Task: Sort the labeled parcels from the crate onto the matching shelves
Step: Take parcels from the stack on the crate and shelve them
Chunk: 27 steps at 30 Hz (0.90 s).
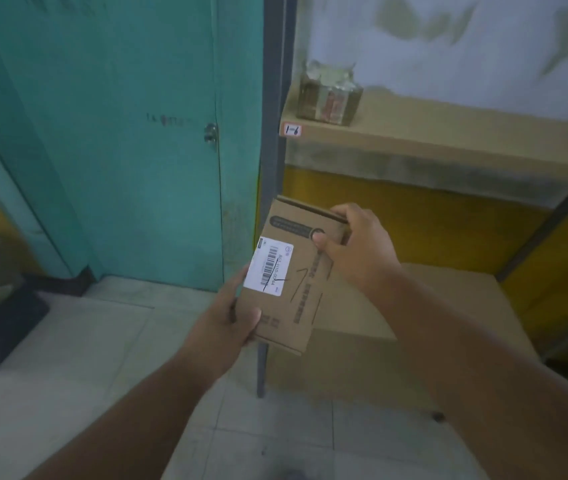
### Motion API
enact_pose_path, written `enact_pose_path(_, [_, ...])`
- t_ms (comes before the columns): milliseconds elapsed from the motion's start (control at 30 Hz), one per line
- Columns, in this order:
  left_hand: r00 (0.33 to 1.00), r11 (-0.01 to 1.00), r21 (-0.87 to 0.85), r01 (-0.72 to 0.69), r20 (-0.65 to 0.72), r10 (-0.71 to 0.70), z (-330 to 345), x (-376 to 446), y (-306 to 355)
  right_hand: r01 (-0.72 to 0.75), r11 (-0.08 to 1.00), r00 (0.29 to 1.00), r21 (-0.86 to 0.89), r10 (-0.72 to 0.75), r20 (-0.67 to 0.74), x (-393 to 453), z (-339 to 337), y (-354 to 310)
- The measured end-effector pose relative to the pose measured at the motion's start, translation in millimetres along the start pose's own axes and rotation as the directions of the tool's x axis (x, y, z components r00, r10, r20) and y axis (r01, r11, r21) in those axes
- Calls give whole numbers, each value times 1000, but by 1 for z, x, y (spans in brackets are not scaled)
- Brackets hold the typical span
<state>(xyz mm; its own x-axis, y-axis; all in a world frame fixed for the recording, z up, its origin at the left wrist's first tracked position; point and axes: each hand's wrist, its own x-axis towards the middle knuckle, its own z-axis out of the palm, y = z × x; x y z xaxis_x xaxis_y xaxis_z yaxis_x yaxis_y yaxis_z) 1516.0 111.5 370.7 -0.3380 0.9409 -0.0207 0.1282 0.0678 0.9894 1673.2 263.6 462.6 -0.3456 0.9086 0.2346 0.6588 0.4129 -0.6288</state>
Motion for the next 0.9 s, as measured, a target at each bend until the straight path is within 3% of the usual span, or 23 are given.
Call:
enact_pose_path(167, [980,981,20,192,43,-193,39,16,-40,-101,994,991,-49,104,78,8,39,83])
enact_pose_path(267, [947,947,24,319,-47,-318,66,35,-66,-75,995,988,-60,82,130,31,64,131])
enact_pose_path(333, [902,915,-8,403,-170,-398,92,53,-80,-48,997,984,-57,57,167,53,77,162])
enact_pose_path(433, [759,835,-232,498,-349,-550,138,77,-96,-33,999,966,-38,41,256,88,99,206])
enact_pose_path(633, [513,661,-529,532,-420,-749,202,127,-130,71,985,879,-155,12,476,145,139,275])
enact_pose_path(900, [381,587,-711,387,-457,-804,207,187,-175,149,972,838,-184,-26,545,210,215,291])
